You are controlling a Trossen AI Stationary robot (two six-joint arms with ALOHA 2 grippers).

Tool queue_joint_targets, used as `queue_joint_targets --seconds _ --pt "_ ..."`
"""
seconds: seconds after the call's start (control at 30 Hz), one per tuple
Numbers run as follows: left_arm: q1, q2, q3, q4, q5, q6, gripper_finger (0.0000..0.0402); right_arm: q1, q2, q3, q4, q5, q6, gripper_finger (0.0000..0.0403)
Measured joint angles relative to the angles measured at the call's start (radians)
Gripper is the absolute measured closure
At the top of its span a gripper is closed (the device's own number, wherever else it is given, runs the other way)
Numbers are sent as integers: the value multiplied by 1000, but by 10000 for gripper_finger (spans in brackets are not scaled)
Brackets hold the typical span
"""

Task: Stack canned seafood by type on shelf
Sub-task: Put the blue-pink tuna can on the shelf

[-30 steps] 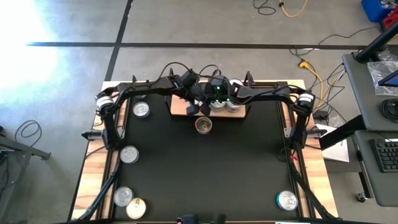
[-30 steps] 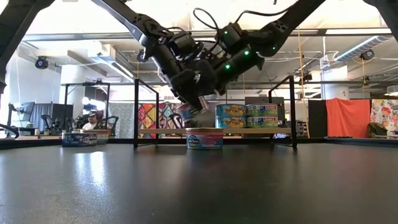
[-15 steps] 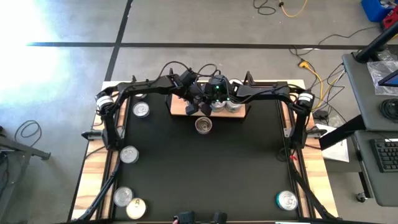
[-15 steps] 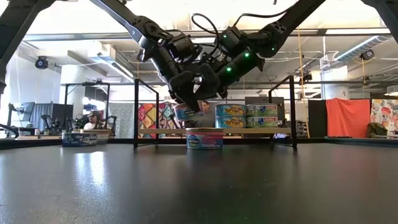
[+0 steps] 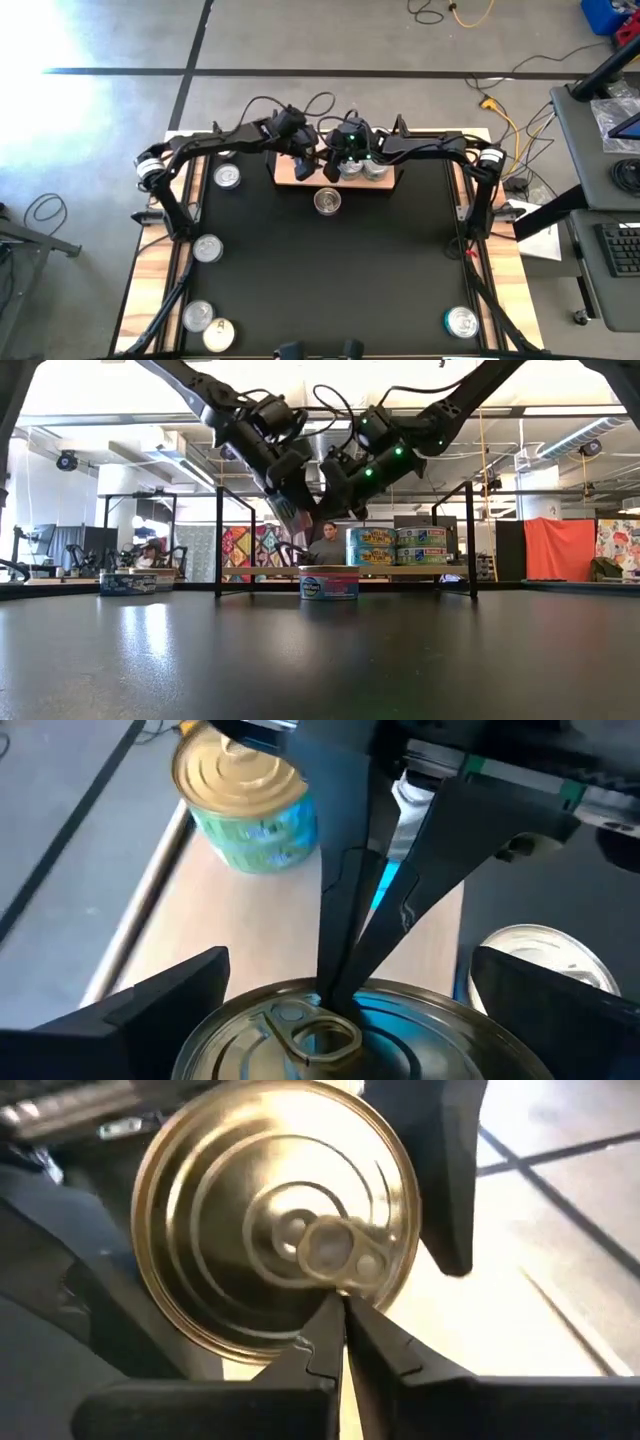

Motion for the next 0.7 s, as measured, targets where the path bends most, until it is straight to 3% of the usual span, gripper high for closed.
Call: queue_joint_targets --seconds 0.2,0.7 --pt "0 -22 -74 125 -8 -90 8 -7 -1 -2 18 -3 -2 394" --pt "-11 -15 -116 208 -22 -66 8 -3 -19 -2 17 -34 44 394"
